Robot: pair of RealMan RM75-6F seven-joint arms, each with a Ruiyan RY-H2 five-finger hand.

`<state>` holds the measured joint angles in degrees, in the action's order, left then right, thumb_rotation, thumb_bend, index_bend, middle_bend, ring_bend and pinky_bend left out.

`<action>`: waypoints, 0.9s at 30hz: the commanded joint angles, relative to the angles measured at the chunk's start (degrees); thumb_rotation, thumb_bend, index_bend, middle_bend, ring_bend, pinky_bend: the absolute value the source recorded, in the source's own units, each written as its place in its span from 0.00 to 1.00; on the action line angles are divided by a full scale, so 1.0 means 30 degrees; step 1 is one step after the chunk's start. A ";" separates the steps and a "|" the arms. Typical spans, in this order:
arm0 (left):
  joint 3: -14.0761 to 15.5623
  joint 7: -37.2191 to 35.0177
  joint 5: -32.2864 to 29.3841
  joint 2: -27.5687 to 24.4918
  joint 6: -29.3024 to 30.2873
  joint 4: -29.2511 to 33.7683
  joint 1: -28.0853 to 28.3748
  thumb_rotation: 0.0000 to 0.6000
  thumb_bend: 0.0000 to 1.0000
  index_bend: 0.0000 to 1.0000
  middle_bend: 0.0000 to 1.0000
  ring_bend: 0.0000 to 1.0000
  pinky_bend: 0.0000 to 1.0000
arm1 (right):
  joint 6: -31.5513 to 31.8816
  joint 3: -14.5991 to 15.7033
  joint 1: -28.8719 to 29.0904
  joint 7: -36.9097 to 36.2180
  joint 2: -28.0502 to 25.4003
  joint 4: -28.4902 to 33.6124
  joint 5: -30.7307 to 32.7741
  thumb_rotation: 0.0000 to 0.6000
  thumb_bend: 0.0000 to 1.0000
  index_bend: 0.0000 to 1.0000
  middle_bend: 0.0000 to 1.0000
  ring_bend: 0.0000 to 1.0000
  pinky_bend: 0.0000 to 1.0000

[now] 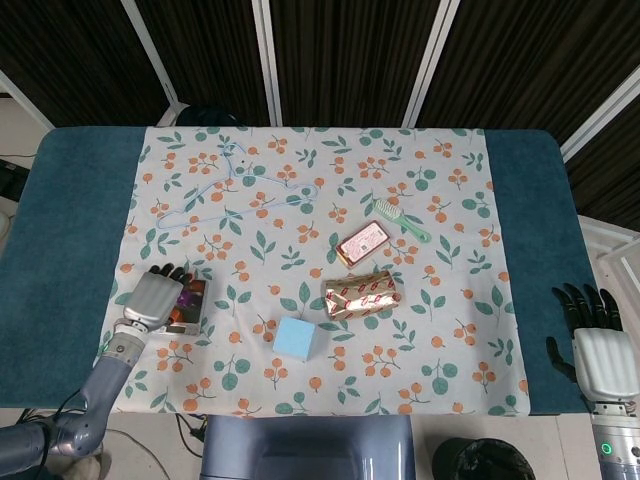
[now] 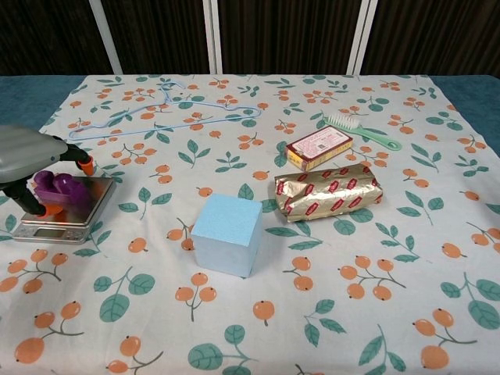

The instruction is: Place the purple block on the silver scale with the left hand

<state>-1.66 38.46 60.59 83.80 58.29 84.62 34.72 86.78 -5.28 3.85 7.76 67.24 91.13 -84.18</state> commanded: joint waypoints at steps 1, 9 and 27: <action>0.0006 0.0028 0.0058 -0.0153 -0.0023 0.0267 0.0070 1.00 0.25 0.24 0.17 0.14 0.25 | 0.0017 -0.0009 -0.0009 0.0018 0.0002 0.0011 0.0014 1.00 0.48 0.13 0.13 0.04 0.00; -0.0423 -0.2347 0.2565 -0.2160 0.2525 0.3244 -0.0832 1.00 0.24 0.23 0.15 0.13 0.25 | -0.0041 0.0033 -0.0006 -0.0028 -0.0006 0.0031 -0.0014 1.00 0.48 0.13 0.13 0.04 0.00; 0.0379 -0.9775 0.5649 -0.8906 0.4449 0.5357 -0.3839 1.00 0.10 0.13 0.01 0.00 0.08 | 0.0388 0.0099 -0.0167 0.0143 -0.0024 0.0446 -0.0347 1.00 0.48 0.13 0.13 0.04 0.00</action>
<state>-0.95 10.44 76.58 57.85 71.55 100.78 23.84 87.92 -4.98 3.36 8.20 67.18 92.45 -85.19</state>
